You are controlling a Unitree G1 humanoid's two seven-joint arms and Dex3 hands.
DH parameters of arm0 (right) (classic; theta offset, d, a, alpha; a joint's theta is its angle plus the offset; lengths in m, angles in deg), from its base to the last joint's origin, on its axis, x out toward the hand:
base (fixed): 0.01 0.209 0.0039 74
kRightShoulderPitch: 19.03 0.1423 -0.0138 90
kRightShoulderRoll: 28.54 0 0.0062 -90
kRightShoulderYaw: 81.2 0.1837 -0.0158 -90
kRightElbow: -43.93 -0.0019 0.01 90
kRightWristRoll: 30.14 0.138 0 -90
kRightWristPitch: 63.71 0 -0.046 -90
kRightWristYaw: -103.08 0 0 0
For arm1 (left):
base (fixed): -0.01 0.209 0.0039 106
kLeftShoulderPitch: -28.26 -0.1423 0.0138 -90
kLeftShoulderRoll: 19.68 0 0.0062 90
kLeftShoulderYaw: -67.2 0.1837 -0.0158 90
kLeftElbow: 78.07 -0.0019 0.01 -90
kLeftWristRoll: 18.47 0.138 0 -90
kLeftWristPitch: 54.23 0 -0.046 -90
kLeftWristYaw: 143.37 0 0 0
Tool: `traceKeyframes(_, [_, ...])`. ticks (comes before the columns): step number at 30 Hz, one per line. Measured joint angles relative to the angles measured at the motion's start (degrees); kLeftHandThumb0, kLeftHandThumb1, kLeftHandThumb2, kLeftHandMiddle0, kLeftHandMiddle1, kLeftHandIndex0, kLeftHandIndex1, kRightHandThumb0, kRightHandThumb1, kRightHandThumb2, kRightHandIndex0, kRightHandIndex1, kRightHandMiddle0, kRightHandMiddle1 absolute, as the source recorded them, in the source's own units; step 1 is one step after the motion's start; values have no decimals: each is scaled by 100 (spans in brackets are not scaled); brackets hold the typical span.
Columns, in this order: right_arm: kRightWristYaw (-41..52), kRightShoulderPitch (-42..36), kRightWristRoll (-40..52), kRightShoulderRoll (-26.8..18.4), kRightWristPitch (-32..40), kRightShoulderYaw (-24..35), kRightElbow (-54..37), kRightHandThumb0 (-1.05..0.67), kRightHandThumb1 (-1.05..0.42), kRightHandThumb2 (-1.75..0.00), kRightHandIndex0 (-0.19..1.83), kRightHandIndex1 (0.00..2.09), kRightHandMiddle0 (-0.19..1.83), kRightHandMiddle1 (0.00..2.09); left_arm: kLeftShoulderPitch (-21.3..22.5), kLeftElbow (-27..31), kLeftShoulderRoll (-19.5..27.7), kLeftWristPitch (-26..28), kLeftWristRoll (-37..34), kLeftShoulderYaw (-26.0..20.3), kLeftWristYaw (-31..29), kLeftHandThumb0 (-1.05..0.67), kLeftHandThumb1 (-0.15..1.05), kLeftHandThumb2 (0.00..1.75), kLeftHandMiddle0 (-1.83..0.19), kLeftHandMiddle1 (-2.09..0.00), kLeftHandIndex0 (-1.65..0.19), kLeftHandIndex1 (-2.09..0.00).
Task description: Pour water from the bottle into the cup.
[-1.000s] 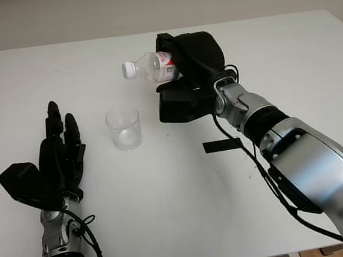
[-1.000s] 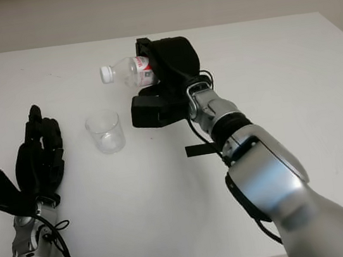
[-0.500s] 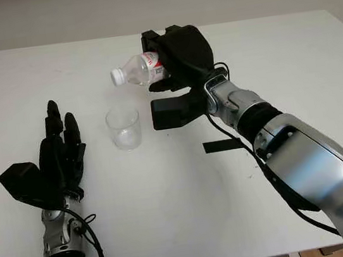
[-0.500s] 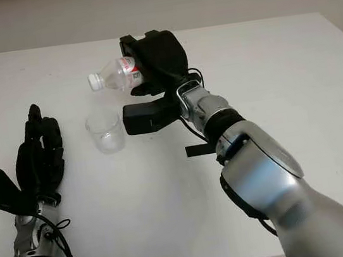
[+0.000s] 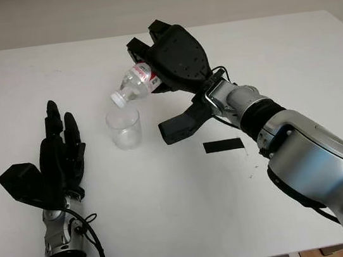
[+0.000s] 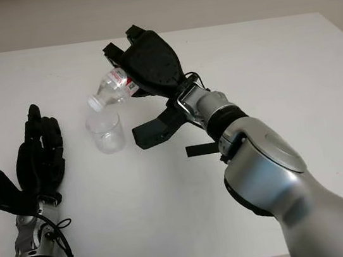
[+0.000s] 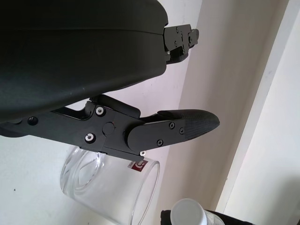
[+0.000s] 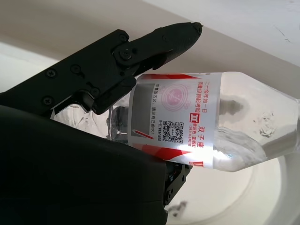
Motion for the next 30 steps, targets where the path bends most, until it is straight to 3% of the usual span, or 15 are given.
traceKeyframes(3, [-203, 50, -175, -11, 75, -161, 3, -53, -105, -20, 123, 209, 40, 189, 0, 0, -4, -6, 1, 1, 3, -60, 105, 49, 12, -6, 13, -5])
traceKeyframes(9, [-298, 58, -268, -11, 154, -283, 9, -53, -105, -24, 124, 209, 42, 203, 0, -5, -5, -11, -2, 1, -5, -60, 105, 49, 12, -5, 12, -5])
traceKeyframes(18, [-453, 76, -341, -12, 249, -389, 13, -54, -105, -19, 118, 209, 35, 172, 2, -31, -12, -57, -8, 0, -2, -60, 105, 49, 12, -6, 12, -5])
traceKeyframes(30, [-440, 81, -414, -13, 254, -490, 14, -53, -105, -24, 119, 209, 37, 181, 4, -27, -20, -44, -14, 0, 4, -59, 105, 49, 12, -5, 13, -5])
